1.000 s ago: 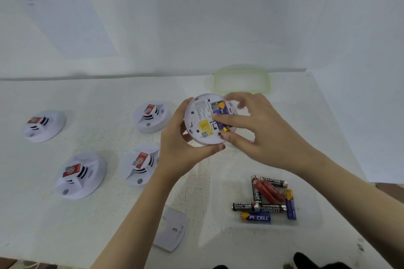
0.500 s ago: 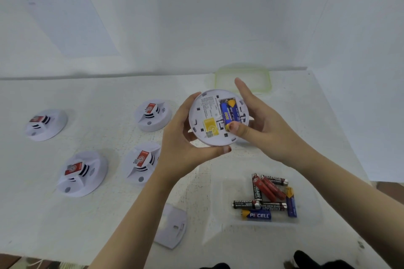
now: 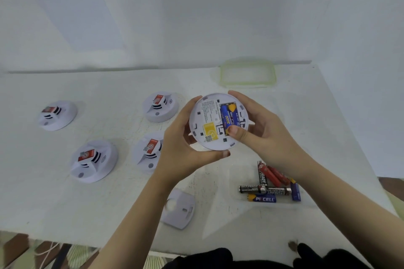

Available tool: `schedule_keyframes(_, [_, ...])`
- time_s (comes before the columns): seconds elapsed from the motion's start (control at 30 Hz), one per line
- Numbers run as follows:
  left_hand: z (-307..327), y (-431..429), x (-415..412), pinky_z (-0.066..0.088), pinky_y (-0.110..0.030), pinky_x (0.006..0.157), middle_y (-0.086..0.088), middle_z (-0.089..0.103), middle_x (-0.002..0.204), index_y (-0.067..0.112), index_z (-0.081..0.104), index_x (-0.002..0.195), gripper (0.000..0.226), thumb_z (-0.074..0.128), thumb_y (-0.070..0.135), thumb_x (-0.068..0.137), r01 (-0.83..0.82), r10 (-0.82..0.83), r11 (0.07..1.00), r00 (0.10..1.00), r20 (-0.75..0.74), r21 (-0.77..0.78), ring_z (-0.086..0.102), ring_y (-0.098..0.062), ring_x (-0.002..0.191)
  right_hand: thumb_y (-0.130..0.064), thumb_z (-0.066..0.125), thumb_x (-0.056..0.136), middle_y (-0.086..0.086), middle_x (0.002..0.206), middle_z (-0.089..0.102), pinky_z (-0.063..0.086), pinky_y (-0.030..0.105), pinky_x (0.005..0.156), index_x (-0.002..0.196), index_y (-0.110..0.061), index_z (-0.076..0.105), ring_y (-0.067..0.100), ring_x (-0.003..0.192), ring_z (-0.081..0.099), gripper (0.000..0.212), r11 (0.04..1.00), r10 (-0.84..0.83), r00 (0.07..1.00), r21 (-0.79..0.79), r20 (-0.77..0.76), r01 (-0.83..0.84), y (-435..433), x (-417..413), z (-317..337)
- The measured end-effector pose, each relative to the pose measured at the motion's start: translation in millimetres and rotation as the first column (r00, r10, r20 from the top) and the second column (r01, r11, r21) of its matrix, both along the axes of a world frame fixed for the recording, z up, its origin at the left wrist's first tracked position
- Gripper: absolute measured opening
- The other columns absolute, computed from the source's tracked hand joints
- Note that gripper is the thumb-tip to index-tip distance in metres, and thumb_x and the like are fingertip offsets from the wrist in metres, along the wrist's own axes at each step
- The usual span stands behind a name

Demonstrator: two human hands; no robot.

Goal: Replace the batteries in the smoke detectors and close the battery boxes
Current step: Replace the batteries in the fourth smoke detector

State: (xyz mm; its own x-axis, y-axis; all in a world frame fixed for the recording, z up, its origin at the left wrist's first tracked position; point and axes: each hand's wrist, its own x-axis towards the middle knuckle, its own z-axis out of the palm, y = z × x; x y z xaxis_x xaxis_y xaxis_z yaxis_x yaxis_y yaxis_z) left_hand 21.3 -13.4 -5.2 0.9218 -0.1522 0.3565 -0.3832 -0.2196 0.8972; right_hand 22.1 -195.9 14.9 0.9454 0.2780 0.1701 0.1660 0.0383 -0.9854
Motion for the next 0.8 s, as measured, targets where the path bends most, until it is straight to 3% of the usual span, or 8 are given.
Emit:
schedule_keyframes(0.1, [-2, 7, -5, 0.055, -0.024, 0.085, 0.012, 0.060, 0.125, 0.019, 0.044, 0.136, 0.094, 0.088, 0.028, 0.054, 0.017, -0.017, 1.000, 1.000, 0.010, 0.003, 0.058, -0.013, 0.119, -0.002, 0.061, 0.087, -0.005, 0.115, 0.063, 0.053, 0.020, 0.076, 0.138, -0.019, 0.040, 0.006, 0.098, 0.064, 0.057, 1.000, -0.026, 1.000, -0.018, -0.008, 0.026, 7, -9, -1])
schedule_keyframes(0.27, [1, 25, -13, 0.053, -0.019, 0.087, 0.013, 0.061, 0.124, 0.018, 0.044, 0.134, 0.091, 0.088, 0.024, 0.054, 0.075, -0.075, 0.997, 0.997, 0.011, -0.008, 0.059, -0.010, 0.118, -0.002, 0.061, 0.087, -0.004, 0.116, 0.062, 0.054, 0.022, 0.075, 0.133, -0.026, 0.042, 0.006, 0.099, 0.063, 0.056, 0.996, -0.087, 0.996, -0.024, -0.016, 0.086, 27, -25, -1])
schedule_keyframes(0.43, [8, 50, -23, 0.052, -0.017, 0.086, 0.022, 0.064, 0.118, 0.030, 0.048, 0.126, 0.083, 0.087, 0.022, 0.053, 0.099, -0.100, 0.995, 0.994, -0.048, -0.016, 0.062, -0.004, 0.112, -0.001, 0.062, 0.086, 0.002, 0.117, 0.062, 0.055, 0.025, 0.076, 0.132, -0.029, 0.045, 0.014, 0.105, 0.061, 0.056, 0.989, -0.148, 0.989, -0.018, -0.023, 0.148, 57, -39, 0])
schedule_keyframes(0.6, [6, 81, -33, 0.055, -0.032, 0.091, 0.014, 0.066, 0.120, 0.024, 0.050, 0.128, 0.086, 0.088, 0.024, 0.051, 0.102, -0.106, 0.994, 0.990, -0.097, -0.047, 0.063, -0.012, 0.114, 0.002, 0.062, 0.086, -0.001, 0.111, 0.064, 0.056, 0.026, 0.075, 0.132, -0.026, 0.048, 0.013, 0.101, 0.063, 0.056, 0.978, -0.209, 0.977, -0.001, -0.039, 0.209, 91, -53, -3])
schedule_keyframes(0.8, [2, 110, -44, 0.054, -0.021, 0.084, 0.016, 0.068, 0.114, 0.024, 0.053, 0.124, 0.083, 0.091, -0.002, 0.055, 0.136, -0.138, 0.990, 0.982, -0.132, -0.020, 0.065, -0.008, 0.108, 0.000, 0.062, 0.086, 0.000, 0.114, 0.062, 0.054, 0.024, 0.076, 0.132, -0.025, 0.047, 0.011, 0.105, 0.060, 0.055, 0.969, -0.247, 0.969, -0.031, -0.023, 0.246, 126, -68, -13])
